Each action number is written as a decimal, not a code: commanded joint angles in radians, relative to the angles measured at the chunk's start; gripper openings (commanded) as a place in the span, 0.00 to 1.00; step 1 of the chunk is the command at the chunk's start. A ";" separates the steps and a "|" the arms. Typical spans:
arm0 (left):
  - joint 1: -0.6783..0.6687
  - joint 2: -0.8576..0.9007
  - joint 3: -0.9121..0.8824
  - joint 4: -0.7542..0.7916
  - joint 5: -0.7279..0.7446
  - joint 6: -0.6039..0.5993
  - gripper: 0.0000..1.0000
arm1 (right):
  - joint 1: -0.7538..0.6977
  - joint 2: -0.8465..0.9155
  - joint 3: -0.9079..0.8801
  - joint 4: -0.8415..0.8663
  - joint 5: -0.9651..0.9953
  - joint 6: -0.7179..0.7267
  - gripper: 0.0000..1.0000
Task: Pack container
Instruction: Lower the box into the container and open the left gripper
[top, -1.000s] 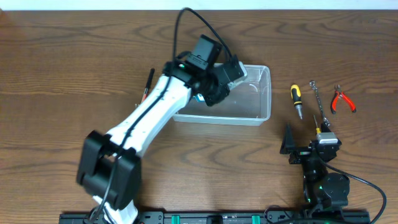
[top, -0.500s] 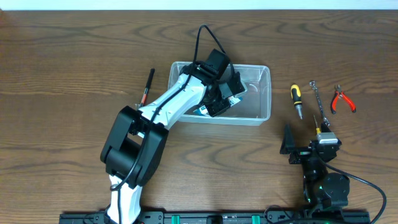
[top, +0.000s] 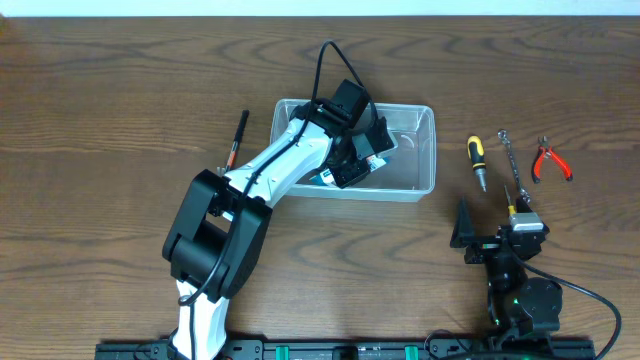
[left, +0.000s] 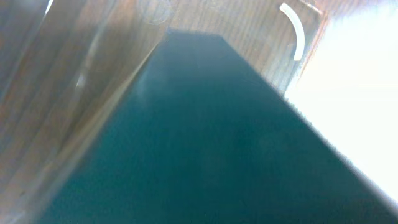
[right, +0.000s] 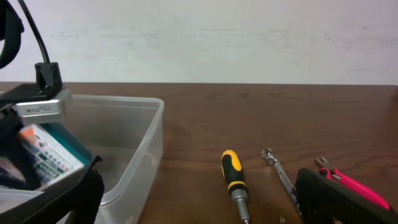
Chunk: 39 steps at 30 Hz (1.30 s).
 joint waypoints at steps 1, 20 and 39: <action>0.000 0.025 0.015 -0.008 -0.005 0.009 0.33 | -0.010 -0.006 -0.003 -0.002 0.003 -0.011 0.99; 0.000 -0.077 0.035 0.015 -0.223 0.006 0.98 | -0.010 -0.006 -0.003 -0.002 0.003 -0.011 0.99; 0.047 -0.373 0.041 0.035 -0.451 -0.035 0.98 | -0.010 -0.006 -0.003 -0.002 0.003 -0.011 0.99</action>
